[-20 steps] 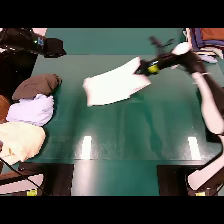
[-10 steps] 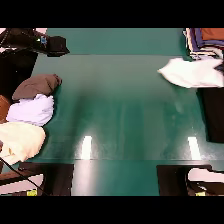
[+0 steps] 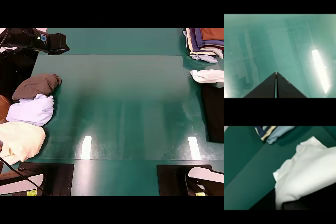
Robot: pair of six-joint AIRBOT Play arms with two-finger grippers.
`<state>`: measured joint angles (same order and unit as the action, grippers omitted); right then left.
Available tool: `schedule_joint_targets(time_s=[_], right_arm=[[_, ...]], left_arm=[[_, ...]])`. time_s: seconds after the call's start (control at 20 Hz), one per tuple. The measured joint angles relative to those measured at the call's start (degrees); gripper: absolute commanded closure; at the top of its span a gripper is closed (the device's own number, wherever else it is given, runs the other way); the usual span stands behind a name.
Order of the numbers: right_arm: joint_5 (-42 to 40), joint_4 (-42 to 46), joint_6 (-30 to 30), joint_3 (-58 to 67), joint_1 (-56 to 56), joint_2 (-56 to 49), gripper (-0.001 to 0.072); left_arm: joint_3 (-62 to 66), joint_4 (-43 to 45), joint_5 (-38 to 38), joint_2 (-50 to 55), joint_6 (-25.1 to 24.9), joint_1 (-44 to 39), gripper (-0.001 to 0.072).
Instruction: Fold the shirts.
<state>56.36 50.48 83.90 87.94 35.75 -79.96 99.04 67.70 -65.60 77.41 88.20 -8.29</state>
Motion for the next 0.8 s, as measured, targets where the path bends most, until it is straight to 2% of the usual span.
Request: schedule_joint_targets(time_s=[0.4, 0.8], right_arm=[[6.7, 8.3, 1.0, 3.7, 0.5, 5.8, 0.0697], [21.2, 20.3, 5.3, 2.3, 2.1, 8.0, 0.0696]], left_arm=[[0.0, 0.1, 0.0, 0.1, -0.7, 0.0, 0.0684], [0.0, 0.1, 0.0, 0.1, -1.6, 0.0, 0.0684]])
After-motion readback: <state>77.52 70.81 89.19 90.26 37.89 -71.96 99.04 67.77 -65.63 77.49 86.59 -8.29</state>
